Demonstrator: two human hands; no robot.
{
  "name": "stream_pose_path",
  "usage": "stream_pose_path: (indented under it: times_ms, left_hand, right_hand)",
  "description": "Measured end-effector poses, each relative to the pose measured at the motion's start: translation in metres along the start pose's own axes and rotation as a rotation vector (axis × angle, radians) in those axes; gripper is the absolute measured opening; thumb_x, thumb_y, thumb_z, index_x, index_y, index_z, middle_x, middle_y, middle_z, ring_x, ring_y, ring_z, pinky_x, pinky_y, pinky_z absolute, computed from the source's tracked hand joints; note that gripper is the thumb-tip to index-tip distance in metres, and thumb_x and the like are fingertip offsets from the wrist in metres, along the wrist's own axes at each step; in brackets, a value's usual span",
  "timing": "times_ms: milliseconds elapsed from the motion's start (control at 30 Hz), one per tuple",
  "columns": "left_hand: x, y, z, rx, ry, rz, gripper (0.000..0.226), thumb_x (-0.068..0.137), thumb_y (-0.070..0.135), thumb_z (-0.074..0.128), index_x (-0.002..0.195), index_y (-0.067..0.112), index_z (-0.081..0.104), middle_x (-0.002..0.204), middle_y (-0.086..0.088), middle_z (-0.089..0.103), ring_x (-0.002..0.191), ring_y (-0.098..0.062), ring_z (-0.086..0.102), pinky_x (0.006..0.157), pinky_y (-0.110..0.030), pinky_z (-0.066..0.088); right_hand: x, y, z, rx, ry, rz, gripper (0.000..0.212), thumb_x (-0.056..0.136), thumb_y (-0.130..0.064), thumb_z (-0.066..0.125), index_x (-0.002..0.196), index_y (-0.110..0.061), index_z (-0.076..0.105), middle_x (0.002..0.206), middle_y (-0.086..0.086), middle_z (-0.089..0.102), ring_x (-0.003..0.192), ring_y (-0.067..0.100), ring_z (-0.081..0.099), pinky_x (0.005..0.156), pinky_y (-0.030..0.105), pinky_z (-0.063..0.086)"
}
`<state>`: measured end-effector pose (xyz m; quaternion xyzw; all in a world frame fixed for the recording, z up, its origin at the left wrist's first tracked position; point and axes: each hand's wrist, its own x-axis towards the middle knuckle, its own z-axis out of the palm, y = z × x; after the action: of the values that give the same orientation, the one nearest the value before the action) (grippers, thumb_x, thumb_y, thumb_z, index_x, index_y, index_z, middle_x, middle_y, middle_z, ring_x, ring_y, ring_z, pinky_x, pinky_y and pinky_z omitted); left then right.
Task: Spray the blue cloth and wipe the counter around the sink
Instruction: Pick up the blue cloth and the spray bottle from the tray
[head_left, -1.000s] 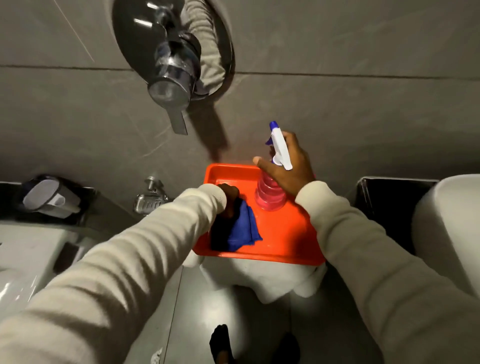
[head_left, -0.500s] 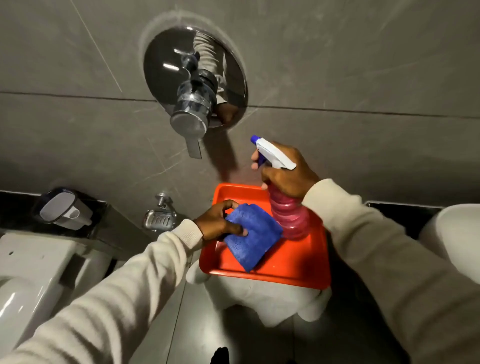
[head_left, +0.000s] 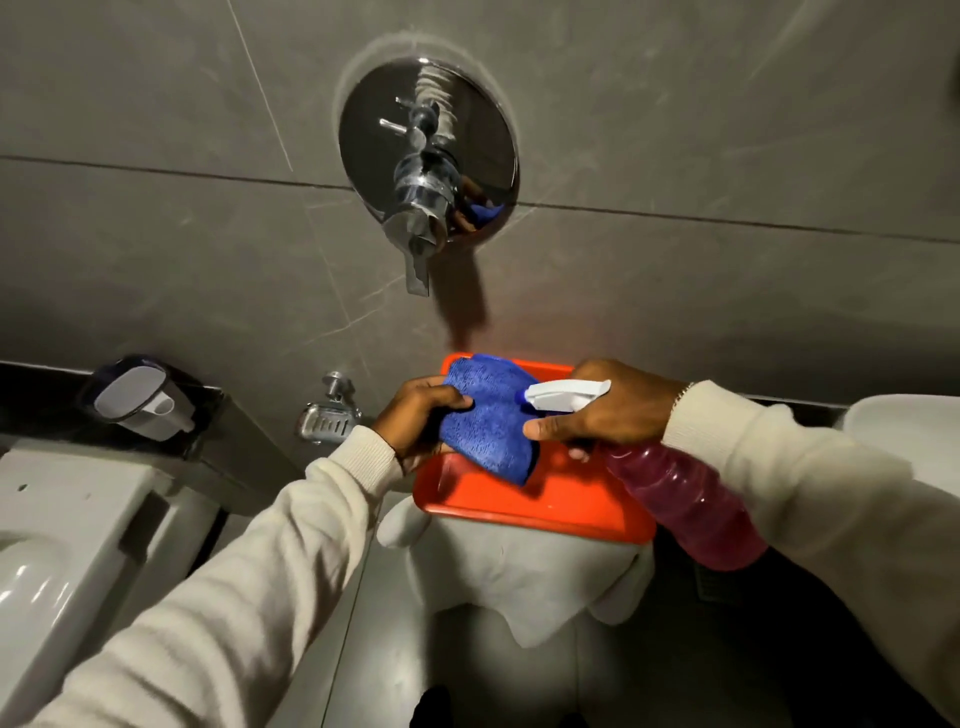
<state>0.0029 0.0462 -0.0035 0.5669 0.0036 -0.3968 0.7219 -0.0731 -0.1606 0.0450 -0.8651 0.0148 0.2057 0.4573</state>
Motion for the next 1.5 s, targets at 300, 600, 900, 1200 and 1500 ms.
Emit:
stream_pose_path:
  times_ms: [300,600,900,1200,1500]
  left_hand:
    - [-0.023,0.002,0.004,0.02,-0.006,0.049,0.032,0.083,0.0,0.047,0.112,0.001,0.059,0.093,-0.015,0.064,0.073,-0.021,0.064,0.059,-0.025,0.055]
    - [-0.035,0.003,0.005,0.084,0.051,0.058,0.041,0.083,0.002,0.048,0.123,-0.006,0.053,0.108,-0.022,0.055,0.084,-0.028,0.056,0.068,-0.031,0.045]
    - [-0.038,0.006,0.009,0.098,0.035,0.07,0.029,0.083,0.004,0.05,0.111,0.004,0.058,0.095,-0.017,0.062,0.072,-0.021,0.063,0.059,-0.026,0.053]
    - [-0.034,0.009,0.009,0.082,0.013,0.073,0.04,0.084,0.003,0.049,0.123,-0.005,0.053,0.102,-0.018,0.061,0.081,-0.025,0.062,0.064,-0.028,0.054]
    - [-0.027,0.01,0.005,0.054,0.051,0.069,0.037,0.084,0.001,0.046,0.12,-0.002,0.055,0.098,-0.017,0.057,0.076,-0.023,0.058,0.057,-0.023,0.05]
  right_hand:
    - [-0.013,0.007,0.023,-0.43,0.167,-0.122,0.048,0.077,-0.067,0.059,0.064,-0.021,0.051,0.048,0.004,0.048,0.046,0.01,0.044,0.053,0.033,0.038]
    - [-0.025,0.001,0.026,-0.454,0.216,-0.138,0.056,0.073,-0.066,0.069,0.061,-0.016,0.048,0.045,-0.006,0.048,0.046,0.01,0.042,0.049,0.024,0.034]
    - [-0.035,-0.008,0.024,-0.374,0.229,-0.064,0.062,0.069,-0.06,0.077,0.05,-0.012,0.043,0.047,-0.003,0.043,0.048,0.015,0.04,0.056,0.032,0.038]
    - [-0.036,-0.009,0.018,-0.298,0.197,-0.049,0.057,0.07,-0.054,0.08,0.065,-0.001,0.058,0.057,0.006,0.065,0.051,0.018,0.06,0.063,0.034,0.049]
    - [-0.039,0.003,-0.009,-0.168,0.473,-0.242,0.035,0.076,-0.046,0.076,0.073,-0.014,0.062,0.061,0.008,0.069,0.054,0.013,0.063,0.061,0.032,0.05]
